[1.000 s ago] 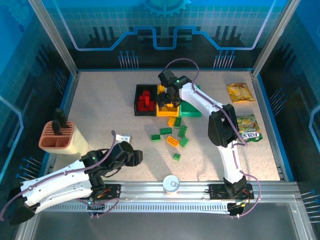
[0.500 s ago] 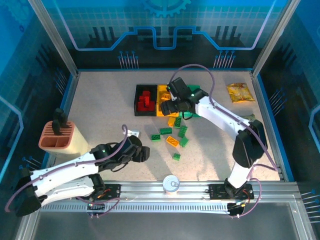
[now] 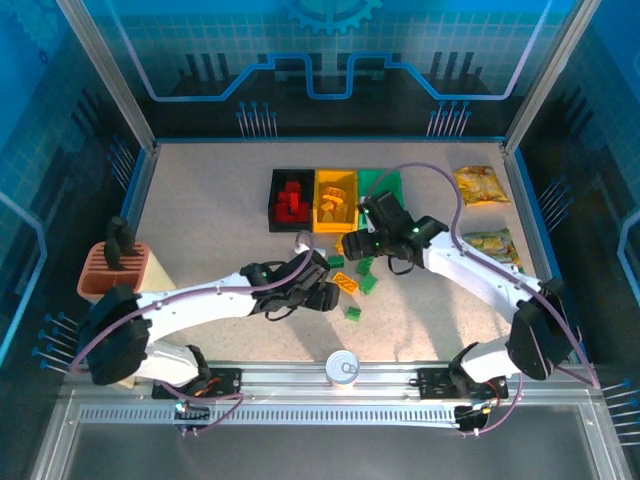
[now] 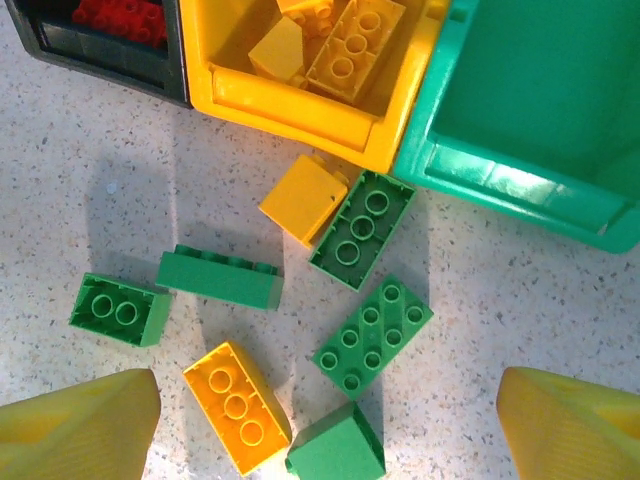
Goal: Sort the legos into containers by color
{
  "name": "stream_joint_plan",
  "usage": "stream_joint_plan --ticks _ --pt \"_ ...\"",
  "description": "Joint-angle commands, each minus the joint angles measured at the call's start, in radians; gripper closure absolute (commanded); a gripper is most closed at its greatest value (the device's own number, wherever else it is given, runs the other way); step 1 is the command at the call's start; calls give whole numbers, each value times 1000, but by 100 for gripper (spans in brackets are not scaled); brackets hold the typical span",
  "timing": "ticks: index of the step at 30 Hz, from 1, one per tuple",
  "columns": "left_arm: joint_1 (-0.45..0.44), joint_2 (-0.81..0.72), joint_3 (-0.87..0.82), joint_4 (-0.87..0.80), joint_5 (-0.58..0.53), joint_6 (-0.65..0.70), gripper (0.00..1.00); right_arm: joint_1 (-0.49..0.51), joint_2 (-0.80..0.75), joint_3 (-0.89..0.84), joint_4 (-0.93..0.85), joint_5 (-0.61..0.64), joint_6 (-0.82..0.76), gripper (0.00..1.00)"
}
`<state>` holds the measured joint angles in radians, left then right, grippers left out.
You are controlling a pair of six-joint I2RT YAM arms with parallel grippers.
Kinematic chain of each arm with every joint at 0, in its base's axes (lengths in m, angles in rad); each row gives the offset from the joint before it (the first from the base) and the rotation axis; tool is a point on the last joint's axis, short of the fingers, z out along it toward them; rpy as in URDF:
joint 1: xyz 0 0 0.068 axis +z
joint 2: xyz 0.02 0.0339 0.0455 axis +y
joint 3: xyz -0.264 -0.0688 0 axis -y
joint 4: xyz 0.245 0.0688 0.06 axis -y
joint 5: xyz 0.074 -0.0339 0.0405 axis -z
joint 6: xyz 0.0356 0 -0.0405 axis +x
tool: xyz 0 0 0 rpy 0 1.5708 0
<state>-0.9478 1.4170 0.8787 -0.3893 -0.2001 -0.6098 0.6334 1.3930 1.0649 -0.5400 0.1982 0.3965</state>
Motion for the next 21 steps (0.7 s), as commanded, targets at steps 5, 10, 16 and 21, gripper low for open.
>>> stream_joint_plan --ticks 5,10,16,21 --pt "-5 190 157 -3 21 130 25 -36 -164 -147 43 -24 52 12" --pt "1 326 261 -53 29 205 24 -66 -271 -229 29 -45 64 12" --pt "16 436 353 -109 51 265 24 -99 -385 -303 22 -57 81 12" --pt "32 477 385 -140 41 289 23 -122 -423 -335 21 -71 90 12"
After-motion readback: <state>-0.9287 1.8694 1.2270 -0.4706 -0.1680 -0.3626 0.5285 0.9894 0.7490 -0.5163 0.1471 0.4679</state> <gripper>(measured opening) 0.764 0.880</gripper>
